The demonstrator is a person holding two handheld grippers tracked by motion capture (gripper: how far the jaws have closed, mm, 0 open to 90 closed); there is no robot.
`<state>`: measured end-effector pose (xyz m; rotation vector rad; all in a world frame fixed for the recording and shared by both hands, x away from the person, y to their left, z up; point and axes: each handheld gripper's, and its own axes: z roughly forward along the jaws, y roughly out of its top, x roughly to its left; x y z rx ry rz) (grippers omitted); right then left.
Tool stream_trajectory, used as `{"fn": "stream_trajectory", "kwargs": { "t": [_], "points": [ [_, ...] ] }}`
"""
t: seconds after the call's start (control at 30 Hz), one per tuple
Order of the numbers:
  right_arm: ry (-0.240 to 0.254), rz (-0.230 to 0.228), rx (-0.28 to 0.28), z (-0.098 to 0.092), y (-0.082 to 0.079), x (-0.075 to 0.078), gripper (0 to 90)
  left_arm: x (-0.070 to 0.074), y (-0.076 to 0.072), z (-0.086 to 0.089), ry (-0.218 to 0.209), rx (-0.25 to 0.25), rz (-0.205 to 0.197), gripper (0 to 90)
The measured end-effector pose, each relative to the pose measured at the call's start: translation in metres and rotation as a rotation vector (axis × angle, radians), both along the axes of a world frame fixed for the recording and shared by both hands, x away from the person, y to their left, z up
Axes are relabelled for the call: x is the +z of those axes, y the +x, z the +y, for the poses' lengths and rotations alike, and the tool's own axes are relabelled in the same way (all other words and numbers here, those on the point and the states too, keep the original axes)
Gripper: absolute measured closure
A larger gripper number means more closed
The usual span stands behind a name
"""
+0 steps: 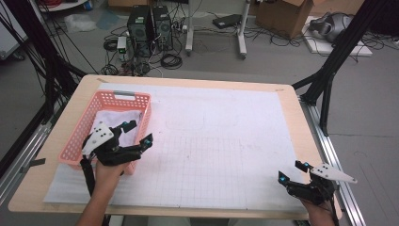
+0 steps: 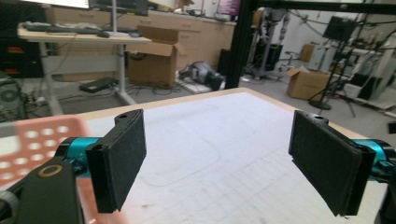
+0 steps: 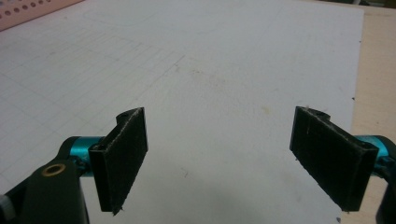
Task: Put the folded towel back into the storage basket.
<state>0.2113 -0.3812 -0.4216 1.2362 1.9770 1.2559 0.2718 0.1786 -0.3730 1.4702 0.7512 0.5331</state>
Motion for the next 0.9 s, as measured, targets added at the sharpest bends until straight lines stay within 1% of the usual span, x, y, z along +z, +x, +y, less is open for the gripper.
{"fn": "stream_trajectory", "kwargs": {
  "t": [0.07,0.1,0.2,0.27,0.33,0.43,0.47,0.53,0.6,0.63,0.73,0.77,0.9],
  "points": [
    [0.007,-0.005,-0.003,-0.001,-0.001,0.000,18.0,0.000,-0.003,-0.007,0.003,-0.009,-0.006,19.4],
    [0.007,-0.005,-0.004,-0.002,-0.001,0.000,18.0,0.000,-0.004,-0.012,-0.014,-0.020,-0.005,19.4],
    [0.010,-0.004,-0.009,-0.005,-0.001,-0.002,18.0,-0.002,-0.008,-0.025,-0.020,-0.046,-0.003,19.4],
    [0.010,-0.002,-0.011,-0.006,0.000,-0.002,18.0,-0.006,-0.013,-0.034,-0.004,-0.058,-0.001,19.4],
    [0.010,-0.010,-0.011,-0.005,0.001,-0.001,18.0,-0.012,-0.017,-0.044,0.025,-0.061,-0.009,19.4],
    [0.011,-0.012,-0.010,-0.004,0.000,0.001,18.0,-0.022,-0.021,-0.053,0.041,-0.085,0.008,19.3],
    [0.010,-0.016,-0.008,-0.004,0.000,0.001,18.0,-0.025,-0.022,-0.055,0.047,-0.087,0.014,19.4],
    [0.009,-0.015,-0.004,-0.002,-0.001,0.001,18.0,-0.030,-0.022,-0.058,0.043,-0.089,0.032,19.3],
    [-0.004,-0.013,0.004,-0.001,-0.001,0.000,18.0,-0.034,-0.023,-0.060,0.051,-0.094,0.032,19.3],
    [-0.004,-0.007,0.003,0.000,-0.002,0.000,18.0,-0.035,-0.023,-0.061,0.051,-0.100,0.035,19.4],
    [-0.001,-0.011,0.003,0.000,-0.002,0.001,18.0,-0.038,-0.025,-0.063,0.058,-0.119,0.036,19.5],
    [0.001,-0.015,0.001,0.000,-0.002,0.001,18.0,-0.039,-0.026,-0.064,0.059,-0.123,0.038,19.5],
    [0.001,-0.008,0.003,0.000,-0.002,0.000,18.0,-0.042,-0.026,-0.068,0.070,-0.132,0.040,19.5]
  ]
}}
